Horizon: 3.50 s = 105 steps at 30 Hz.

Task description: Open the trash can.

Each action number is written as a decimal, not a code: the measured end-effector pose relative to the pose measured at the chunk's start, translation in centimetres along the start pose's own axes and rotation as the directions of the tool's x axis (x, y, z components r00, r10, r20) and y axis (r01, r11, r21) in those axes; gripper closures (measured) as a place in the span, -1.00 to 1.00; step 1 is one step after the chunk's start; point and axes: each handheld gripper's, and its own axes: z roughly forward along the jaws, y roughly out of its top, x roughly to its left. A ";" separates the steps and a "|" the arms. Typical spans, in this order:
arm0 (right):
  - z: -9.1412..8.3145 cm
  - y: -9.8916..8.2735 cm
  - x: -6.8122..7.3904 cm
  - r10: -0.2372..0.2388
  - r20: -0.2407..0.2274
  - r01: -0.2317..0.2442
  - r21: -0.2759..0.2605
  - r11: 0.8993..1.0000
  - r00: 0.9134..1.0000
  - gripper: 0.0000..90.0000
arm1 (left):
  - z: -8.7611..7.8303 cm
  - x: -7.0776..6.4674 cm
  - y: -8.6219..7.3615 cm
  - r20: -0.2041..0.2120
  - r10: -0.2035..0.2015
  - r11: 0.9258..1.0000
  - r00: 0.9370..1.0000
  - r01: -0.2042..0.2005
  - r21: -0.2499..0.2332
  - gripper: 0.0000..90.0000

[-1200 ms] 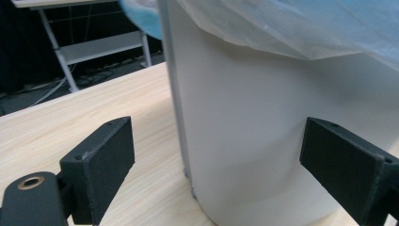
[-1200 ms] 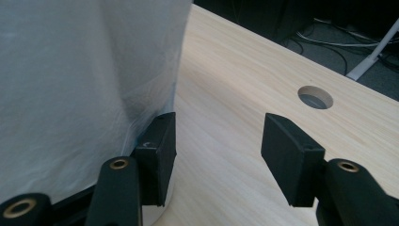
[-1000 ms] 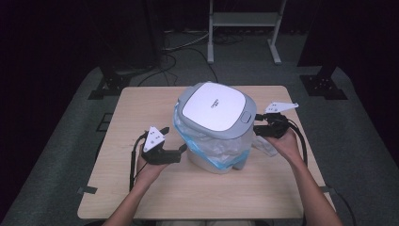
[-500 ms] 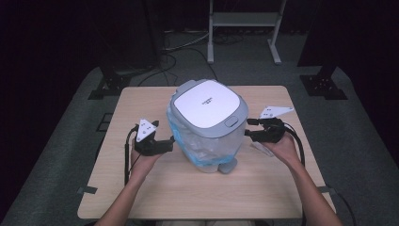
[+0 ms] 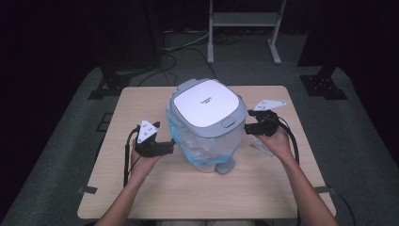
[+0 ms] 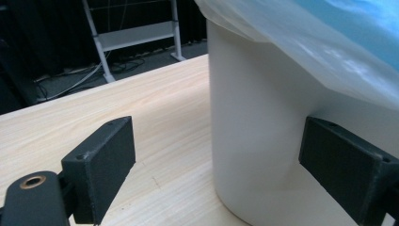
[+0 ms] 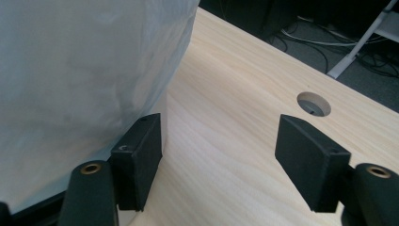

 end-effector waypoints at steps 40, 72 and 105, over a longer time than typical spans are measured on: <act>-2.0 -1.8 5.6 -0.072 -0.191 0.074 0.001 0.997 0.979 -0.33 | 1.2 2.8 0.1 -0.016 -0.041 0.999 0.999 0.040 -0.011 -0.63; -0.9 -1.2 8.2 -0.121 -0.216 0.122 -0.010 0.992 0.969 -0.42 | 1.5 4.3 -0.3 -0.008 -0.066 0.998 0.998 0.066 -0.009 -0.59; 0.7 -0.6 7.5 -0.070 -0.179 0.072 0.005 0.997 0.981 -0.44 | 0.8 3.5 -1.7 0.041 -0.055 0.998 0.998 0.055 0.001 -0.60</act>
